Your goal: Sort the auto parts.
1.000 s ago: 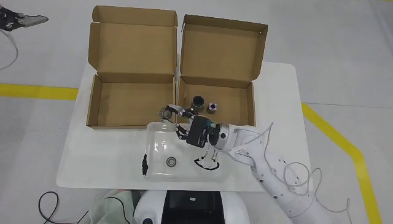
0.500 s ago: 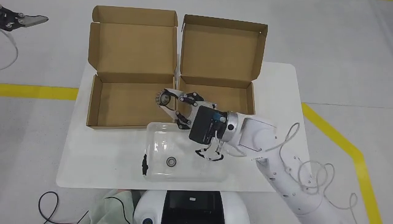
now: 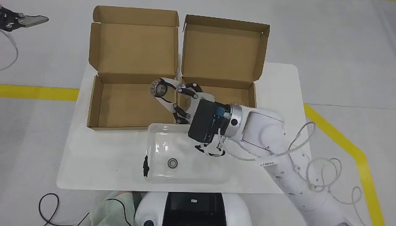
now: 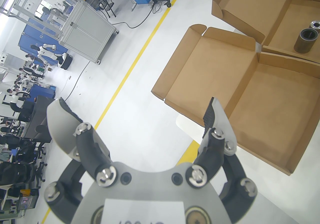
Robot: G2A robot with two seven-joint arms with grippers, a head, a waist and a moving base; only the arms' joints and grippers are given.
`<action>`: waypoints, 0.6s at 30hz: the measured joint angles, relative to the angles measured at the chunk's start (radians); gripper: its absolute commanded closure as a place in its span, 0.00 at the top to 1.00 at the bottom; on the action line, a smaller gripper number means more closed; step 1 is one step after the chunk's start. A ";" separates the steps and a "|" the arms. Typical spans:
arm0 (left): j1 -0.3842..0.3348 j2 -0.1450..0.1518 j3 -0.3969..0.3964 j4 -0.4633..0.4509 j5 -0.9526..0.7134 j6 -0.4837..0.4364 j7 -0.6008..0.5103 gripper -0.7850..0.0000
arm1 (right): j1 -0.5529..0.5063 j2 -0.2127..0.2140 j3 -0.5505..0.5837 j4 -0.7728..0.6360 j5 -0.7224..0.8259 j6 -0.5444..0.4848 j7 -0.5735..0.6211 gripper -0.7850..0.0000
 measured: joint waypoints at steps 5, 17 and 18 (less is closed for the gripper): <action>0.000 0.000 0.000 0.000 0.000 0.000 0.000 1.00 | 0.004 -0.005 -0.019 -0.010 -0.028 0.024 -0.007 0.00; 0.000 0.000 0.000 0.000 0.000 0.000 0.000 1.00 | -0.015 -0.007 -0.017 0.016 -0.049 0.040 0.011 0.00; 0.000 0.000 0.000 0.000 0.000 0.000 0.000 1.00 | -0.020 -0.007 -0.017 0.025 -0.047 0.040 0.011 0.00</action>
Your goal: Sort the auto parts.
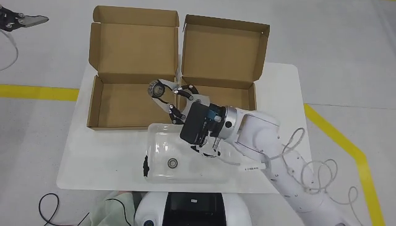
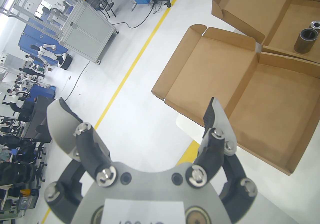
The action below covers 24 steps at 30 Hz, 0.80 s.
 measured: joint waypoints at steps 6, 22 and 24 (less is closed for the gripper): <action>0.000 0.000 0.000 0.000 0.000 0.000 0.000 1.00 | -0.026 0.002 0.006 0.066 0.013 -0.007 0.009 0.00; 0.000 0.000 0.000 0.000 0.000 0.000 0.000 1.00 | 0.071 -0.038 -0.083 0.367 0.085 -0.005 0.060 0.00; 0.000 0.000 0.000 0.000 0.000 0.000 0.000 1.00 | 0.095 -0.047 -0.103 0.405 0.097 -0.002 0.085 0.00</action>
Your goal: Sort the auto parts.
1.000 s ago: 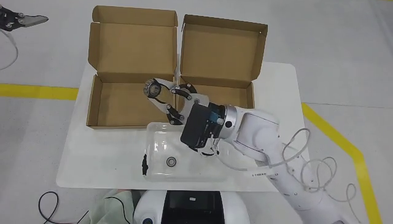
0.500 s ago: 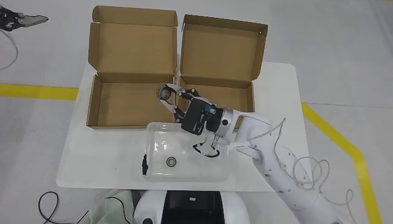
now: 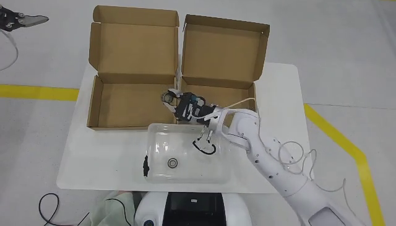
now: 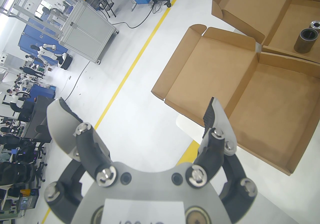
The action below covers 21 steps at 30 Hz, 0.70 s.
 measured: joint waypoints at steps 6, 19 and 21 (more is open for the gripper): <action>0.000 0.000 0.000 0.000 0.000 0.000 0.000 1.00 | 0.079 -0.039 -0.073 0.105 0.040 0.016 0.082 0.00; 0.000 0.000 0.000 0.000 0.000 0.000 0.000 1.00 | 0.244 -0.159 -0.239 0.369 0.146 0.021 0.180 0.00; 0.000 0.000 0.000 0.000 0.000 0.000 0.000 1.00 | 0.266 -0.178 -0.257 0.404 0.160 0.017 0.190 0.00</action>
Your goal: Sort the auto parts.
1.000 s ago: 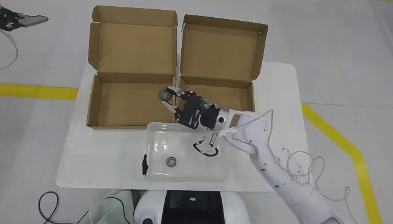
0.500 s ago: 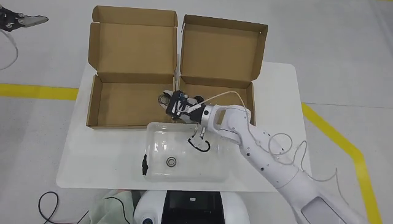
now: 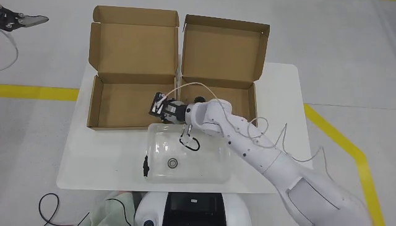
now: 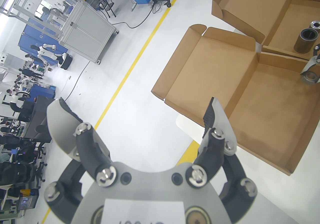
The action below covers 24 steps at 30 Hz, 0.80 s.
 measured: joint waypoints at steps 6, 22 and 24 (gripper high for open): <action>0.000 0.000 0.000 0.000 0.000 0.000 0.000 1.00 | 0.049 -0.051 -0.039 0.095 0.027 -0.002 0.018 0.00; 0.000 0.000 0.000 0.000 0.000 0.000 0.000 1.00 | 0.106 -0.133 -0.058 0.285 0.042 0.004 -0.016 0.33; 0.000 0.000 0.000 0.000 0.000 0.000 0.000 1.00 | 0.110 -0.138 -0.055 0.295 0.039 0.004 -0.023 0.34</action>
